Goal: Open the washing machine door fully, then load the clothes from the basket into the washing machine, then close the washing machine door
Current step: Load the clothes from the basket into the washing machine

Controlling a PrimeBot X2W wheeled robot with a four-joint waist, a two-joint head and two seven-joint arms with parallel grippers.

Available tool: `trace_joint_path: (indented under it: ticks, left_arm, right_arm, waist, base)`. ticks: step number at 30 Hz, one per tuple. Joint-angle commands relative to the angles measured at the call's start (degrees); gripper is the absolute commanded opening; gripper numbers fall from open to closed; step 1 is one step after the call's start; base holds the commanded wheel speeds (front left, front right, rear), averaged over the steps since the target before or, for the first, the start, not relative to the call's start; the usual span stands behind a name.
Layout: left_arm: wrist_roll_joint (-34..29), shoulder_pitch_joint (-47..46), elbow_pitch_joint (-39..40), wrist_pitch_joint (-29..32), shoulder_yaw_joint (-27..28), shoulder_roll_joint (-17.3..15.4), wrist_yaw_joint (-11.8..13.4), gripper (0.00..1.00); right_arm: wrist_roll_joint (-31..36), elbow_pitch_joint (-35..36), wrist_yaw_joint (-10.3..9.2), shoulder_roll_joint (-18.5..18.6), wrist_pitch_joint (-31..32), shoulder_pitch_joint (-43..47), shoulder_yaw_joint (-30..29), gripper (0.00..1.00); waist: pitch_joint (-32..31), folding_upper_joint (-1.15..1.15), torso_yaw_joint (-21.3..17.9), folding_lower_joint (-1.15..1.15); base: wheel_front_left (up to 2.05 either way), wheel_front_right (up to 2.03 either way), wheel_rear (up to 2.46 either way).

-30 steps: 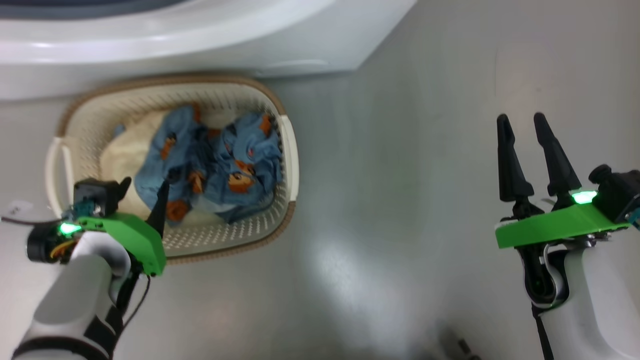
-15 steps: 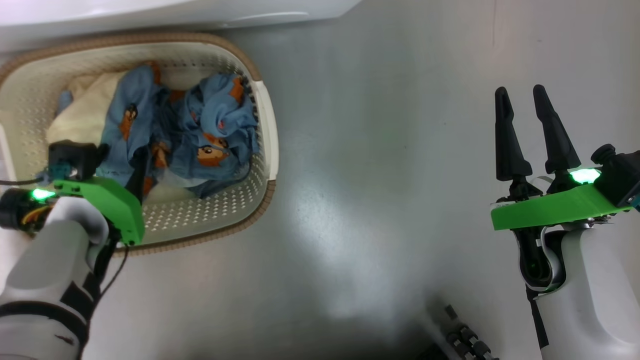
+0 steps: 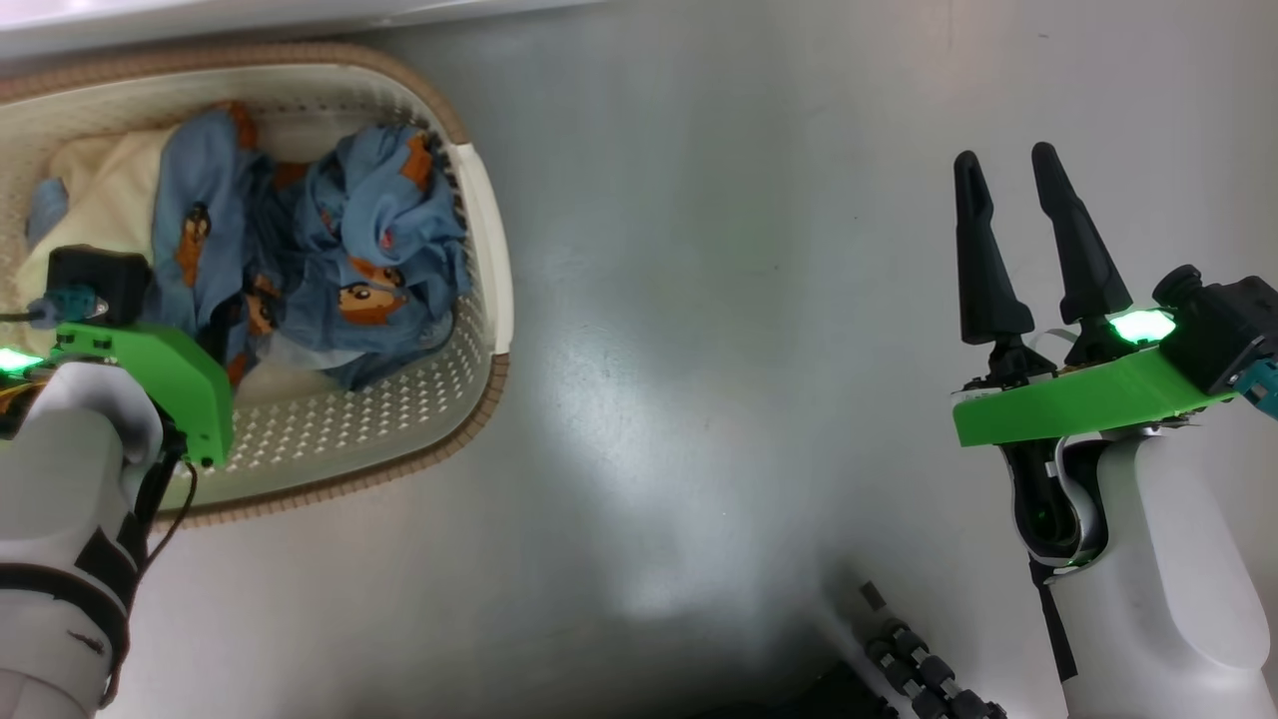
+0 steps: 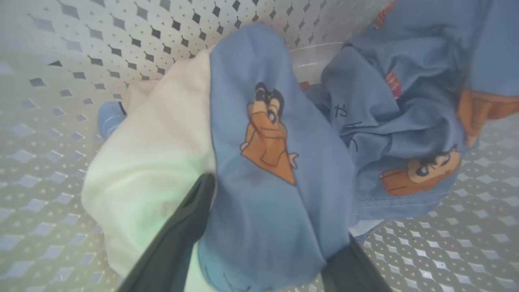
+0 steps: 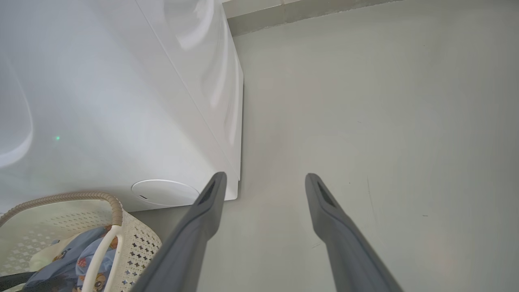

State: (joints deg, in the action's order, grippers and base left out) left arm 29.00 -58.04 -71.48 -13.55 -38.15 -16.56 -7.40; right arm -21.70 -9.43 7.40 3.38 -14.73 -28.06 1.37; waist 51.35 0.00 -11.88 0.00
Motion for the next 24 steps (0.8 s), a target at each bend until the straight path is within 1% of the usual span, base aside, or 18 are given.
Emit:
trace_joint_path:
  ticks: [1, 2, 3, 8, 11, 15, 19, 24]
  left_arm:
    - [-0.23, 0.02, -0.26, 0.02, 0.55, -2.25, -0.09, 0.42]
    - [-0.01, -0.17, -0.48, 0.18, 0.28, -2.36, -0.09, 0.11]
    - [0.31, -0.3, -0.66, 0.38, 0.09, -2.42, -0.09, 0.0]
    - [2.34, -0.17, -1.07, 0.19, -0.46, -1.93, -0.09, 0.0]
    - [4.77, 0.97, -1.04, -0.61, 0.72, -1.39, -0.09, 0.0]
    - [7.98, 4.08, 0.26, -1.32, 2.78, -0.03, -0.09, 0.0]
    - [9.16, 8.0, 5.03, -1.42, 5.72, 0.06, -0.09, 0.0]
    - [7.26, 14.26, 10.85, -1.43, 10.11, 0.52, -0.09, 0.0]
  right_arm:
    - [-0.06, 1.19, 0.09, -0.44, -0.27, 1.65, 1.35, 1.0]
    - [-0.08, 1.22, 0.09, -0.45, -0.27, 1.65, 1.44, 1.0]
    - [-0.06, 1.25, 0.09, -0.46, -0.27, 1.66, 1.49, 1.0]
    - [-0.36, 1.07, 0.09, -0.48, -0.27, 1.82, 0.97, 1.0]
    - [-0.6, 0.74, 0.09, -0.49, -0.27, 2.01, 0.66, 1.0]
    - [-0.67, -0.52, 0.09, -0.49, -0.27, 2.78, 0.37, 1.0]
    - [-0.47, -1.88, 0.09, -0.49, -0.27, 4.45, -0.17, 1.0]
    - [0.03, -3.62, 0.09, -0.42, -0.27, 7.53, -0.25, 1.0]
  waist:
    - [0.07, 0.0, -0.31, 0.0]
    - [0.08, 0.0, -0.45, 0.0]
    - [0.08, 0.0, -0.54, 0.0]
    - [-1.22, 0.0, -0.11, 0.0]
    - [-3.18, 0.0, 0.53, 0.0]
    - [-7.33, 0.0, 1.65, 0.0]
    - [-12.42, 0.0, 2.99, 0.0]
    - [-19.4, 0.0, 4.62, 0.0]
  base:
    - [0.0, 0.0, 0.0]
    - [0.0, 0.0, 0.0]
    - [0.0, 0.0, 0.0]
    - [0.0, 0.0, 0.0]
    - [0.0, 0.0, 0.0]
    - [0.0, 0.0, 0.0]
    - [0.0, 0.0, 0.0]
    - [0.0, 0.0, 0.0]
